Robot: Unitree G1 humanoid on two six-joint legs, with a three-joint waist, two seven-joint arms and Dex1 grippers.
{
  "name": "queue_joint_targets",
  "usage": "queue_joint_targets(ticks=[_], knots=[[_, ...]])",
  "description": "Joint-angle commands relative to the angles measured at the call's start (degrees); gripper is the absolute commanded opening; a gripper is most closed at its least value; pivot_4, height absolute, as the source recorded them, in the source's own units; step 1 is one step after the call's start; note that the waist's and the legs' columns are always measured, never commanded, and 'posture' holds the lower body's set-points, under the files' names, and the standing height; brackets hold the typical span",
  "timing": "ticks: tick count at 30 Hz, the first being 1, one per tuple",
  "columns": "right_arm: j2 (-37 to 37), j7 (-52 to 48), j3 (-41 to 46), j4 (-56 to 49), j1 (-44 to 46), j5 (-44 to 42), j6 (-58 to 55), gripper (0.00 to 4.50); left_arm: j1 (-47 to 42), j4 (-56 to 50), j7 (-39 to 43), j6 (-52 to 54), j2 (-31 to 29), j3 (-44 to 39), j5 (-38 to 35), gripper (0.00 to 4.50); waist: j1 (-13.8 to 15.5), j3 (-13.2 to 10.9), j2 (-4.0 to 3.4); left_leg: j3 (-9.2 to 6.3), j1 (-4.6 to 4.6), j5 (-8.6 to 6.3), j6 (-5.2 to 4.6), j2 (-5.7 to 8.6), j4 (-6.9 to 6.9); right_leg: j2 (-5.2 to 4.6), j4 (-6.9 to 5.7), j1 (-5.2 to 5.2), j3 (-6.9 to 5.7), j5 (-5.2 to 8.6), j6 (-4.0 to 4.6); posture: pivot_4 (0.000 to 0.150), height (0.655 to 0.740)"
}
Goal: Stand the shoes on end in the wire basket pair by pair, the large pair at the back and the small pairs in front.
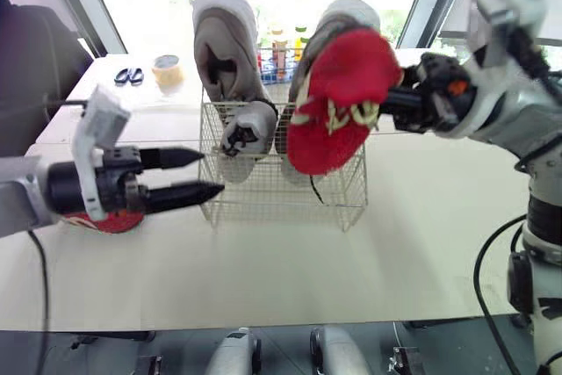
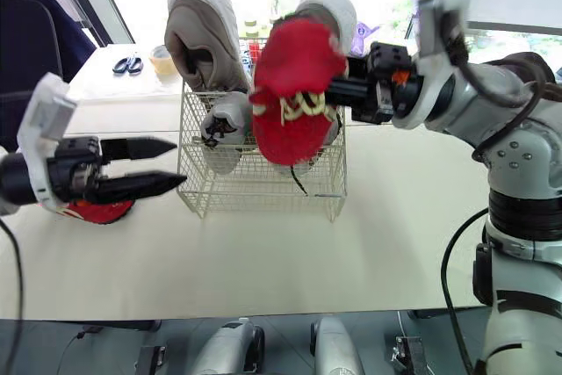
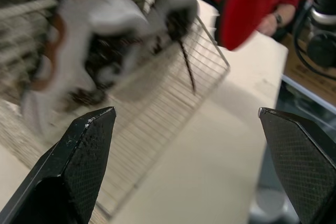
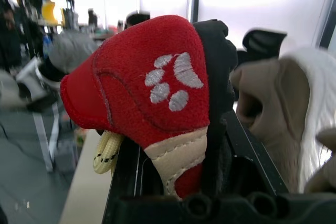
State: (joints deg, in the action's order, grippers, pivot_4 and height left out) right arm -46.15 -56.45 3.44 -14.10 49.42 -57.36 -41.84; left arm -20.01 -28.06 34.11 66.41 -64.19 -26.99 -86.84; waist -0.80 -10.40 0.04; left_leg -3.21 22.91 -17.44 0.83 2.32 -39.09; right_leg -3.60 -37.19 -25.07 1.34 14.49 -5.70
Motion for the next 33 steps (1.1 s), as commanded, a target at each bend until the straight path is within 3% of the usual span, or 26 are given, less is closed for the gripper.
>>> queue_joint_targets(ticks=[1,8,18,25,26,33], knots=[[0.7,-5.4,-1.6,0.9,-1.6,7.0,6.6,0.60,-0.1,2.1,2.4,-2.4,0.8,-0.6,0.3,4.45,0.0,0.0,0.00,0.00,-0.04,0.00,0.00,0.00,0.01,0.00,-0.02,0.02,0.00,0.00,0.00,0.150,0.7400],[1.7,-11.7,-5.2,5.0,-7.5,19.7,18.7,0.60,-0.3,4.0,5.3,-2.9,0.7,1.4,3.1,4.45,0.0,0.0,0.00,0.03,-0.05,0.03,0.07,0.00,0.03,0.00,0.03,0.02,0.01,0.00,0.00,0.150,0.7400],[9.4,-13.1,-3.6,6.4,-14.4,18.3,19.7,0.60,-2.7,5.2,5.5,-2.5,0.7,4.0,4.6,4.45,0.0,0.0,0.00,-0.02,-0.06,0.12,0.23,-0.01,0.05,-0.01,0.00,0.00,0.05,-0.01,0.01,0.150,0.7400],[7.6,-16.1,-4.5,7.5,-15.7,21.4,20.1,4.11,-2.7,5.9,5.4,-2.3,0.7,4.2,5.7,4.50,0.1,0.0,0.00,-0.03,-0.06,0.11,0.22,0.00,0.04,-0.03,0.00,0.02,0.04,-0.01,0.01,0.150,0.7400],[7.4,-16.2,-4.3,7.5,-15.6,21.6,20.0,4.40,-2.6,6.0,5.4,-2.2,0.7,4.1,5.8,4.50,0.0,0.0,0.00,-0.02,-0.07,0.11,0.22,0.00,0.04,-0.03,0.00,0.02,0.04,0.00,0.01,0.150,0.7400],[4.0,-14.4,-1.5,1.0,-16.1,18.9,14.9,4.40,-1.5,6.0,5.8,-2.2,0.4,3.3,6.9,4.50,0.0,0.0,0.00,-0.03,-0.07,0.11,0.21,0.00,0.05,-0.02,0.00,0.01,0.04,-0.01,0.01,0.150,0.7400]])
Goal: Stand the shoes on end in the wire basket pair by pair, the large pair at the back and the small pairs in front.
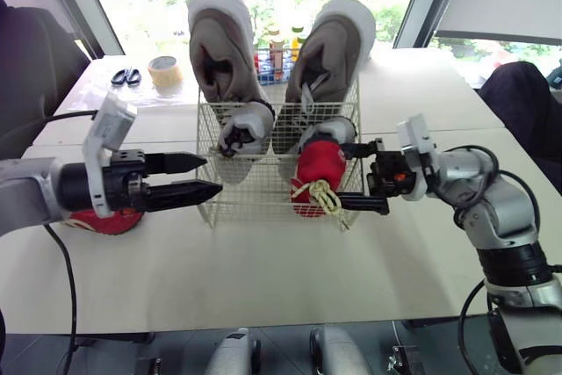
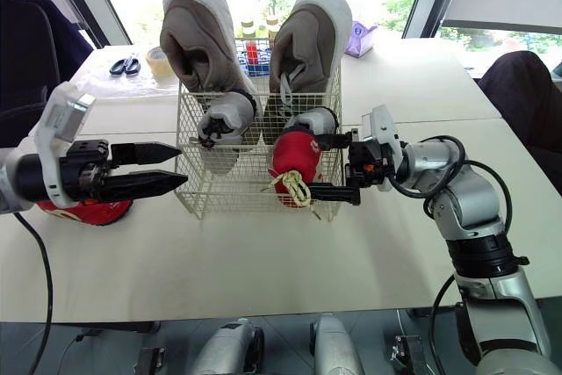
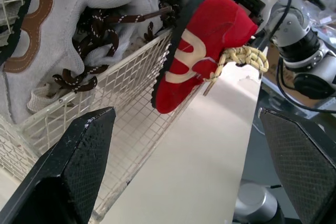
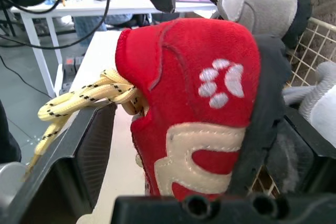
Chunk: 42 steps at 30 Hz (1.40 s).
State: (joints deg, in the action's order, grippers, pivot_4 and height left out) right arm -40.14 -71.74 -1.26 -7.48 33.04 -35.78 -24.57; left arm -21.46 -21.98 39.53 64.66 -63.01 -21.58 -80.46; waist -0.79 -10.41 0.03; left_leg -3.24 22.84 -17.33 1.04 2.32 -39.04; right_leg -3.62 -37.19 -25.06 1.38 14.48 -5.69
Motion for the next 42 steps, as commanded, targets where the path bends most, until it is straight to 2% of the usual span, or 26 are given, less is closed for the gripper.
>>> queue_joint_targets(ticks=[1,9,17,22,26,28,30,34,36,38,42], knots=[[-2.7,1.4,3.8,-7.1,0.0,-3.6,-3.7,4.40,0.1,0.0,0.5,-0.5,-0.8,-2.2,0.7,4.50,0.0,0.0,0.00,0.00,0.00,0.00,0.00,0.00,0.00,-0.01,0.00,0.00,0.00,0.00,0.00,0.150,0.7400],[-6.5,6.3,8.0,-14.7,0.8,-8.9,-11.3,4.40,0.2,1.6,2.5,-0.8,-1.1,-2.0,2.9,4.50,0.1,0.0,0.00,-0.01,0.00,-0.08,-0.14,0.00,0.00,-0.02,0.01,0.02,0.00,0.00,0.00,0.150,0.7400],[-9.8,6.5,9.1,-12.5,1.4,-7.5,-11.5,4.40,-0.6,3.4,4.2,-0.9,-0.7,-0.9,6.0,4.50,0.0,0.0,0.01,0.00,0.00,-0.08,-0.15,0.00,-0.01,-0.02,0.01,0.03,-0.01,0.00,0.00,0.150,0.7400],[-13.2,4.3,10.4,-8.2,3.8,-6.5,-11.2,4.40,-1.6,7.6,3.2,0.2,-0.7,-3.6,5.5,4.50,0.1,0.0,0.01,0.01,-0.01,-0.08,-0.15,0.00,-0.02,-0.02,0.01,0.03,-0.01,0.00,0.00,0.150,0.7400],[-14.1,5.1,12.0,-4.0,10.0,-6.2,-10.1,4.40,-6.9,16.4,-1.0,0.0,-1.5,-7.1,6.0,4.50,-0.1,0.0,0.01,0.01,0.00,-0.09,-0.15,0.00,-0.03,0.00,-0.02,0.00,-0.03,0.00,0.00,0.150,0.7400],[-13.7,5.3,12.4,-3.2,13.6,-7.5,-11.1,4.40,-8.5,21.0,-4.4,0.2,-3.1,-8.3,9.7,4.50,-0.2,0.0,0.01,0.01,-0.01,-0.09,-0.15,-0.01,0.01,0.02,-0.02,-0.01,-0.03,0.00,0.00,0.150,0.7400],[-13.3,4.6,12.2,-3.7,17.3,-10.4,-13.7,4.40,-9.6,26.7,-7.8,1.6,-5.8,-9.6,13.0,4.50,-0.4,0.0,-0.01,0.05,0.00,-0.08,-0.15,0.00,0.04,0.02,-0.01,-0.07,-0.02,0.00,0.00,0.150,0.7400],[-12.3,3.9,11.1,-7.5,21.0,-18.0,-20.3,4.40,-9.2,34.7,-9.6,7.1,-9.7,-11.0,16.1,4.50,-0.2,0.0,-0.01,0.05,0.05,-0.08,-0.15,-0.01,0.07,0.02,-0.06,-0.15,-0.02,0.00,0.00,0.150,0.7400],[-12.5,0.4,7.9,-13.6,20.3,-22.9,-24.0,4.40,-4.3,39.6,-16.1,7.6,-11.4,-10.2,24.9,4.50,-0.2,0.0,-0.01,0.04,0.07,-0.09,-0.15,-0.01,0.07,0.00,-0.06,-0.16,-0.02,0.00,0.00,0.150,0.7400],[-13.4,-3.1,5.3,-17.2,18.8,-23.1,-24.4,4.40,-1.9,45.6,-23.3,11.5,-12.3,-9.6,31.6,4.50,-0.4,0.0,-0.02,0.03,0.05,-0.10,-0.17,0.00,0.09,-0.01,-0.07,-0.17,0.01,0.00,0.00,0.150,0.7400],[-13.8,-6.8,2.5,-16.2,16.8,-18.2,-20.9,4.40,-3.3,49.8,-30.3,21.0,-9.7,-17.6,35.5,4.50,0.1,0.1,0.36,0.04,0.09,-0.10,-0.18,0.00,0.00,0.01,-0.15,-0.18,-0.06,0.00,-0.01,0.150,0.7400]])
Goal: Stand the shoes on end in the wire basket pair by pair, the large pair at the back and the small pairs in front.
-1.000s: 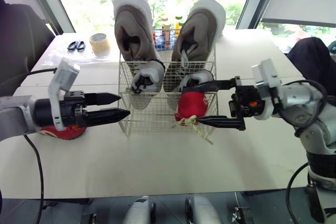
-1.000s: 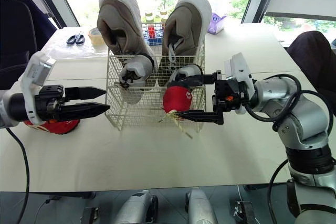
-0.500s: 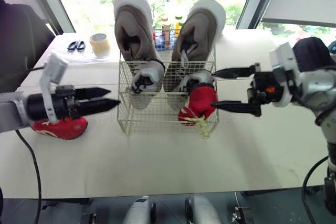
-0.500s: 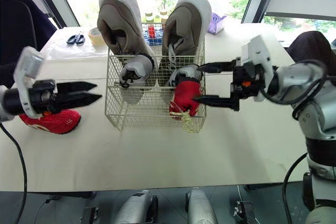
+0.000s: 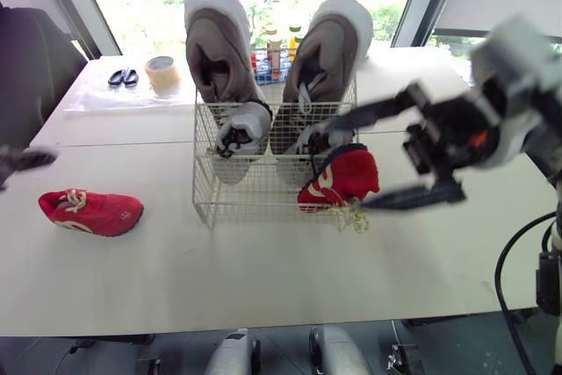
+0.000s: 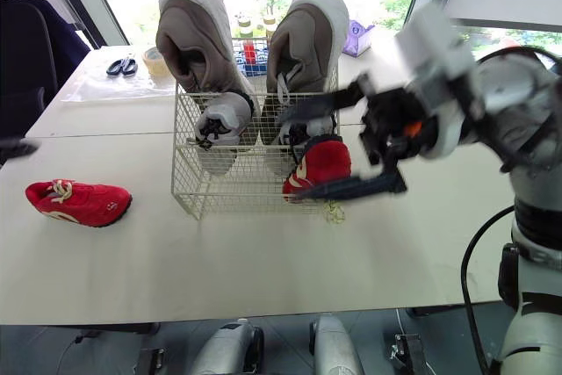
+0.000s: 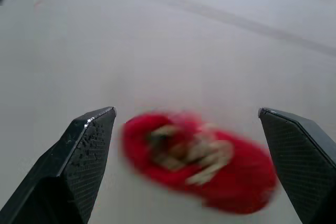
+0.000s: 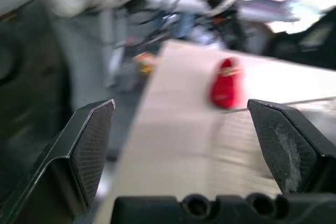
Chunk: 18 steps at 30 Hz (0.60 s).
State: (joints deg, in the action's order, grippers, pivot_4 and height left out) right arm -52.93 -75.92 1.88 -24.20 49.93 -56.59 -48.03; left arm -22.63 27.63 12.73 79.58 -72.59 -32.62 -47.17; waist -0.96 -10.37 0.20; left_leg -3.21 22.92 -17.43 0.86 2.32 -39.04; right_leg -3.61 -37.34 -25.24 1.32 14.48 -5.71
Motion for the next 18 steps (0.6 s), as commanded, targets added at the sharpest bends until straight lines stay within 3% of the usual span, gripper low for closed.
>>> queue_joint_targets(ticks=[1,5,11,18], knots=[[-1.5,-3.9,-1.3,0.7,-0.4,3.7,3.3,4.40,-3.5,0.0,-5.2,9.1,1.2,-8.5,3.4,4.50,0.6,0.1,0.34,-0.04,0.05,-0.01,-0.01,0.02,-0.06,-0.03,-0.01,0.01,-0.03,0.00,0.00,0.150,0.7400],[-2.5,-7.4,-2.5,0.3,-1.0,5.1,4.6,4.40,-6.6,-0.4,-12.1,12.9,7.0,-13.8,5.5,4.50,1.7,0.2,0.49,-0.15,0.15,-0.01,0.00,0.08,-0.13,-0.13,0.03,0.00,-0.12,-0.01,-0.01,0.150,0.7400],[-3.3,-7.8,-3.7,0.4,-2.8,9.5,7.1,4.40,-18.9,-3.2,-27.3,12.9,22.1,-26.8,11.2,4.50,1.7,0.5,0.91,-0.21,0.25,0.14,0.30,0.08,-0.14,-0.16,-0.07,-0.12,-0.16,-0.01,0.00,0.150,0.7400],[-3.3,-4.6,-2.1,-1.3,-4.1,9.0,5.8,4.40,-26.2,-6.8,-35.8,12.9,31.9,-31.4,17.2,4.50,1.3,0.5,0.99,-0.17,0.30,0.26,0.52,0.08,-0.14,-0.16,-0.05,-0.20,-0.07,-0.02,-0.01,0.150,0.7400]])
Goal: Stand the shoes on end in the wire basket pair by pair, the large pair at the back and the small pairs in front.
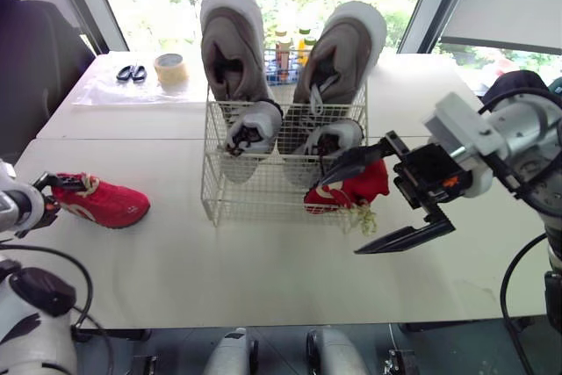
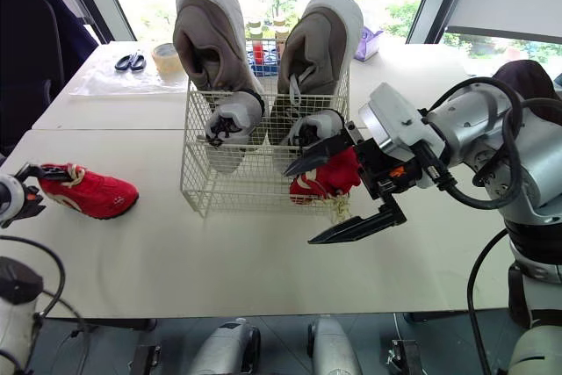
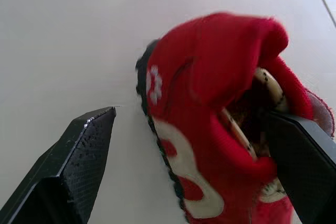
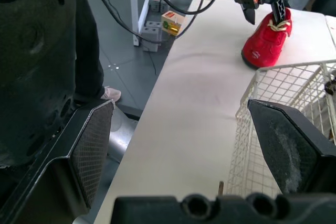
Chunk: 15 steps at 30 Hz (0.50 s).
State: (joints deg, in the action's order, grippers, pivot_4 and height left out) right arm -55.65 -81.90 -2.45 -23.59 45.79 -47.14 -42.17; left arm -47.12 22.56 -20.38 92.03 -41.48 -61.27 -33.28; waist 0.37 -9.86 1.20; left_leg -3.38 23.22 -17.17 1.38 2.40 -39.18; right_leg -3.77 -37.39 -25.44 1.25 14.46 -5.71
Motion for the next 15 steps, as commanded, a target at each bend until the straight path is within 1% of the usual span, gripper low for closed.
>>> queue_joint_targets(ticks=[1,4,5,6,7,8,13,14,15], knots=[[-0.6,2.1,2.5,-2.1,-0.2,-0.5,-0.3,4.40,-2.2,-1.4,-3.4,0.5,1.6,-3.1,4.7,4.50,0.0,0.0,0.00,0.00,0.00,0.00,0.00,0.00,0.00,0.00,0.00,0.00,0.00,0.00,0.00,0.150,0.7400],[-0.7,3.9,3.4,-2.8,-0.8,-1.2,-1.2,4.40,-3.3,-1.3,-4.6,0.5,3.7,-4.2,9.0,4.50,0.1,0.0,0.01,0.01,-0.01,0.00,0.00,0.00,0.00,0.00,0.00,0.00,0.00,0.00,0.00,0.150,0.7400],[-0.8,4.6,3.8,-3.1,-1.0,-1.5,-1.6,4.50,-3.5,-1.4,-4.6,0.5,4.0,-4.2,10.3,3.96,0.1,0.0,0.01,0.01,-0.01,0.00,0.00,0.01,0.00,0.00,0.00,0.00,0.00,0.00,0.00,0.150,0.7400],[-0.9,5.1,4.1,-3.3,-1.1,-1.7,-1.9,4.50,-3.7,-1.5,-4.5,0.5,4.2,-4.1,11.3,3.65,0.1,0.0,0.02,0.01,0.00,0.00,0.00,0.01,0.00,0.00,0.00,0.00,0.00,0.00,0.00,0.150,0.7400],[-1.0,5.4,4.4,-3.4,-1.3,-2.0,-2.1,4.50,-3.9,-1.5,-4.2,0.5,4.4,-4.1,11.9,3.22,0.1,0.0,0.02,0.01,-0.01,0.00,0.01,0.01,0.00,0.00,0.00,0.00,0.00,0.00,0.00,0.150,0.7400],[-1.0,5.9,4.7,-3.5,-1.5,-2.2,-2.3,4.50,-4.2,-1.3,-3.6,0.5,4.4,-4.0,12.3,2.67,0.0,0.0,0.02,0.01,-0.01,0.00,0.01,0.01,0.00,0.00,0.00,0.00,0.00,0.00,0.00,0.150,0.7400],[-0.2,9.2,5.4,-4.3,-1.9,-2.9,-3.3,4.50,-5.4,4.5,0.1,-3.3,2.9,-0.1,14.0,0.20,-0.3,0.0,-0.01,0.03,-0.04,0.01,0.03,0.01,0.01,0.00,-0.02,0.00,0.02,0.00,0.00,0.150,0.7400],[-0.1,9.6,5.4,-4.4,-1.9,-3.0,-3.5,4.50,-5.3,5.8,1.7,-4.3,2.0,1.3,13.8,0.09,-0.3,0.0,-0.04,0.03,-0.05,0.02,0.04,0.01,0.02,0.01,-0.03,0.00,0.02,0.00,0.00,0.150,0.7400],[-0.2,9.8,5.5,-4.4,-1.9,-3.1,-3.6,4.50,-5.5,6.6,3.5,-5.0,1.2,2.8,13.4,0.09,-0.2,0.1,-0.07,0.02,-0.06,0.03,0.05,0.01,0.02,0.01,-0.06,0.00,0.02,0.00,0.00,0.150,0.7400]])
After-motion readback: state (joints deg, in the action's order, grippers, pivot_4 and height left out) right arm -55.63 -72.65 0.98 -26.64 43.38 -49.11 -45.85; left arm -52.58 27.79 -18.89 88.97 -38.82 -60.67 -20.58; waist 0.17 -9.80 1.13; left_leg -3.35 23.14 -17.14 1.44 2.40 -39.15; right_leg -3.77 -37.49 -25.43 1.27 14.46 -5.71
